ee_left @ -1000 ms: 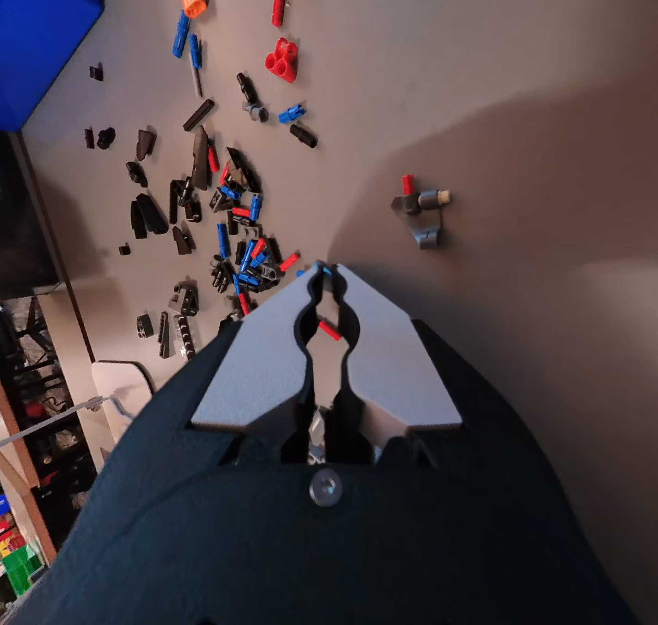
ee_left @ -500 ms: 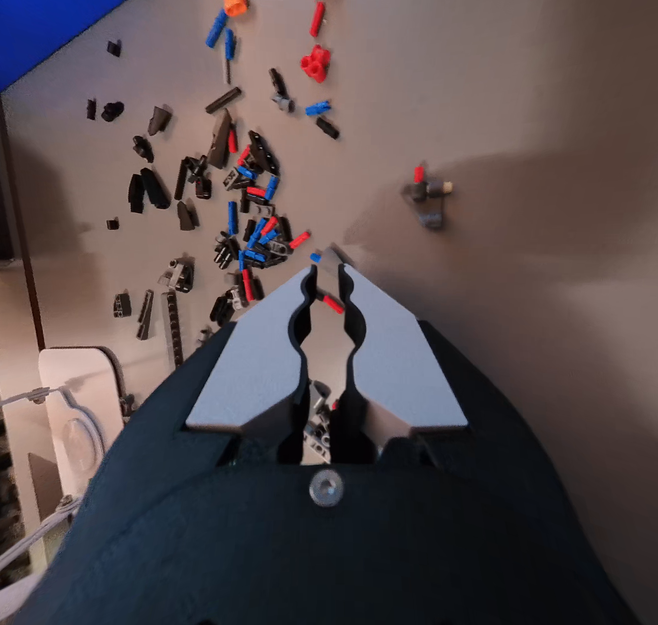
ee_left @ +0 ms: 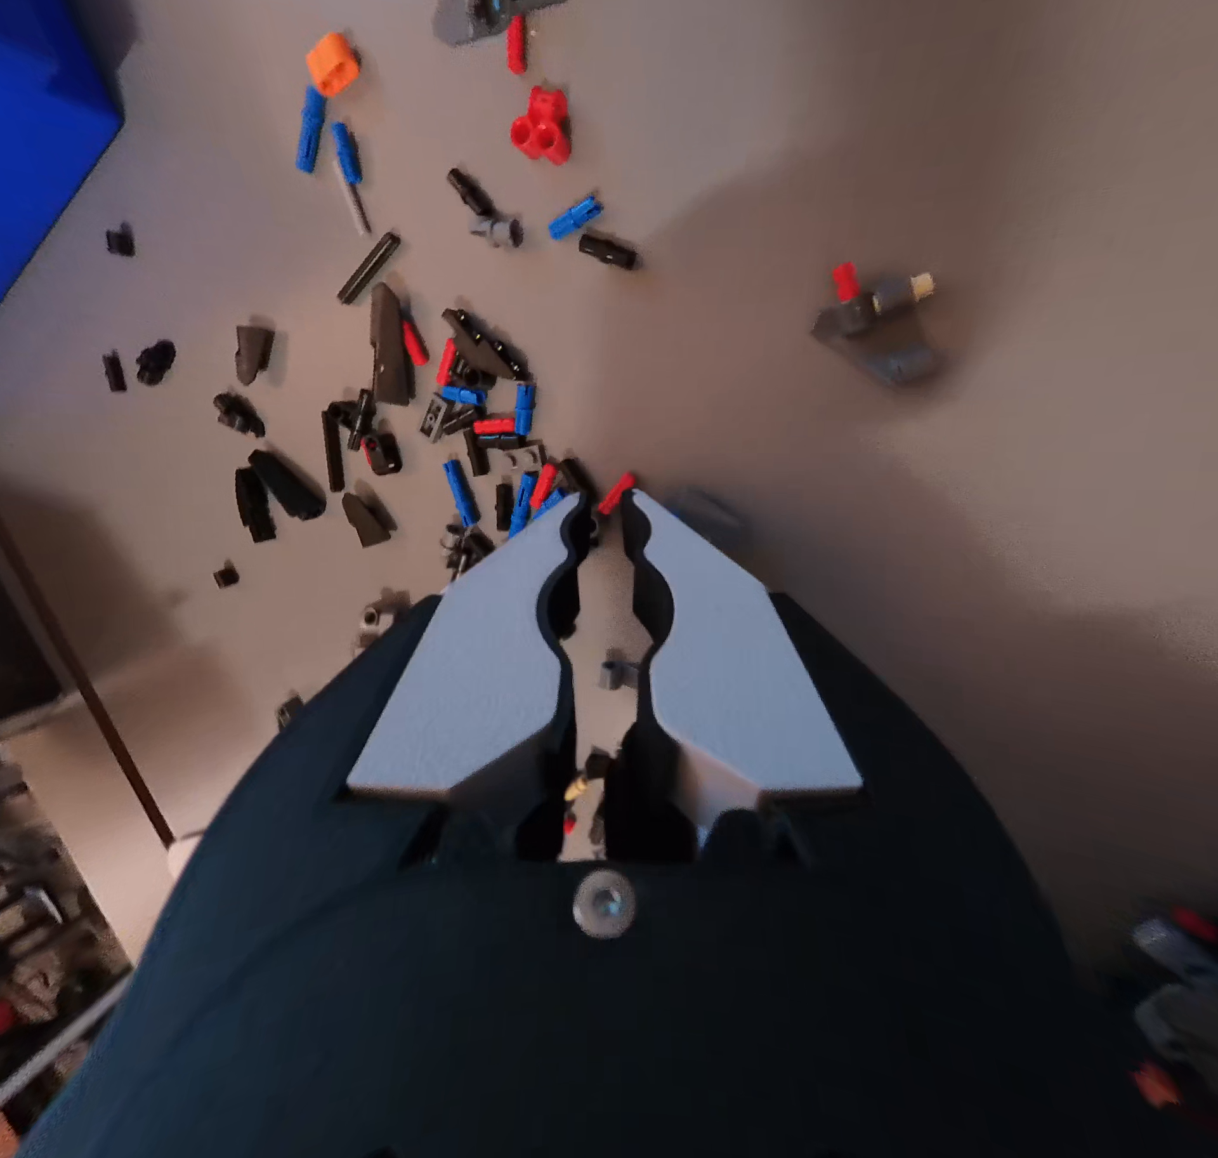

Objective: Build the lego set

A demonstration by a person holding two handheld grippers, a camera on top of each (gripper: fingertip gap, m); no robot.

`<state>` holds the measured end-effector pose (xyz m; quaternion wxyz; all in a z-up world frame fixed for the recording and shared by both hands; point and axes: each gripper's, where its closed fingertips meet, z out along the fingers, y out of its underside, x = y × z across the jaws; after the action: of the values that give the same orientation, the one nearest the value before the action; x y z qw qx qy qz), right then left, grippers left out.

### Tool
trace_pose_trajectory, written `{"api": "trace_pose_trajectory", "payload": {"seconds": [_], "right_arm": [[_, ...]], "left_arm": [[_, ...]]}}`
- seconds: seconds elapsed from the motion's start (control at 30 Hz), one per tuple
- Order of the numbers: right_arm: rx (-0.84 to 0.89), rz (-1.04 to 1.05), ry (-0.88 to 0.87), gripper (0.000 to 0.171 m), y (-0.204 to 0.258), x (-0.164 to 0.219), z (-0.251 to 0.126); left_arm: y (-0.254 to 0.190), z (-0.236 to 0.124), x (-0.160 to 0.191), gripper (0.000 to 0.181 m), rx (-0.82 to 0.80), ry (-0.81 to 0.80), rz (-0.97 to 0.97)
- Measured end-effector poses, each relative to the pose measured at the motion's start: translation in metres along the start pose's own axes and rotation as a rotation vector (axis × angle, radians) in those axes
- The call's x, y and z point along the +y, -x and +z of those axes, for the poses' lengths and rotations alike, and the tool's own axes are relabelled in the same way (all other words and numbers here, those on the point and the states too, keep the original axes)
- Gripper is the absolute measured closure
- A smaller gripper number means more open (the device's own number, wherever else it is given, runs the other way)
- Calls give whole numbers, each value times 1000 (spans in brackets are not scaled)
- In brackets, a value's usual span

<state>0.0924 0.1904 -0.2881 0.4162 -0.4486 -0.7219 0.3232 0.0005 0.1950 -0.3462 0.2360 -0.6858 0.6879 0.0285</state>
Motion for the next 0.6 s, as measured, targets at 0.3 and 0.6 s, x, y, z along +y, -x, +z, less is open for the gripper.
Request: {"api": "trace_pose_trajectory", "payload": {"seconds": [0.3,0.6], "right_arm": [[-2,9,-29,167,-1,-2,-4],[-13,22,-47,167,-2,-3,-5]], "left_arm": [[-3,9,1,175,112,-50,91],[-1,8,8,177,179,-64,-11]]}}
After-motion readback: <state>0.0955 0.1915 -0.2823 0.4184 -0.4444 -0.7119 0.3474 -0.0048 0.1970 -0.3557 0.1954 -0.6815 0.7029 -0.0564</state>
